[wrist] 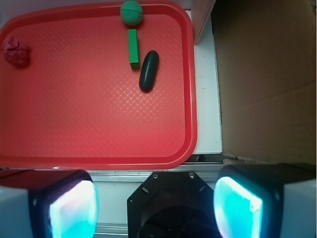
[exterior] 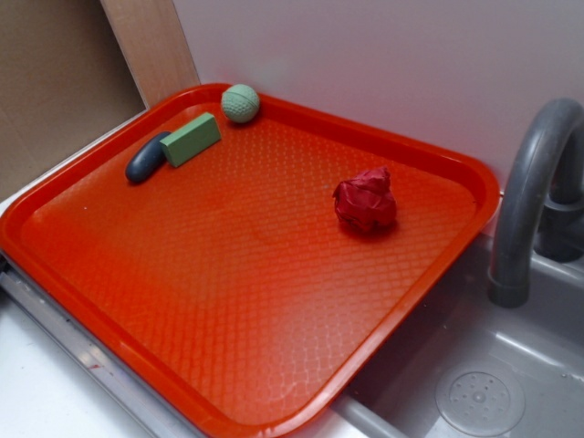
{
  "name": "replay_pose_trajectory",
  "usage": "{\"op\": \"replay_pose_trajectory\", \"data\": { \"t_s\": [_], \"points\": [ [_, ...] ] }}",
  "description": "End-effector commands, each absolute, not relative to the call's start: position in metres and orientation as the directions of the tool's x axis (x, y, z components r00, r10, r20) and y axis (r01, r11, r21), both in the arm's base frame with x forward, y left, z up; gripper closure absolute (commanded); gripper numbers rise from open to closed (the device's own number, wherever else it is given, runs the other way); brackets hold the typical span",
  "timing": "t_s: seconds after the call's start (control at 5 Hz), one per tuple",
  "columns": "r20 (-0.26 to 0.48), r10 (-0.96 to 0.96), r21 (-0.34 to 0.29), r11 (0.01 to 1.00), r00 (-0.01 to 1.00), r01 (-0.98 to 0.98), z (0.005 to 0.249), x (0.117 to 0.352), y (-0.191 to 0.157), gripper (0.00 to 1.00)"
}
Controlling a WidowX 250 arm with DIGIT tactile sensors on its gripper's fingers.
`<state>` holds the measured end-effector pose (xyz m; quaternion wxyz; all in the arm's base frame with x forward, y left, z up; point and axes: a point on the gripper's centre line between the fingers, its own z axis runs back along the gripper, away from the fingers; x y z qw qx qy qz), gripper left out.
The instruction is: Grab the red paper.
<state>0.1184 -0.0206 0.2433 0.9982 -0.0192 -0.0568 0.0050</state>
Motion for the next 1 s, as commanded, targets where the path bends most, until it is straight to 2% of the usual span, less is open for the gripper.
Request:
{"op": "replay_pose_trajectory", "data": {
  "t_s": [0.0,0.2,0.4,0.6,0.8],
  "points": [
    [0.113,0.012,-0.039,0.999,0.994,-0.008,0.243,0.118,-0.021,0.0],
    [0.081,-0.002,-0.039,0.999,0.997,0.006,0.231,0.144,-0.049,0.0],
    [0.13,-0.022,-0.063,0.998,0.991,0.031,0.235,0.159,-0.076,0.0],
    [0.21,-0.017,-0.116,0.992,0.978,0.042,0.234,0.176,-0.126,0.0],
    [0.202,-0.043,-0.14,0.987,0.978,0.073,0.227,0.193,-0.176,0.0]
  ]
}}
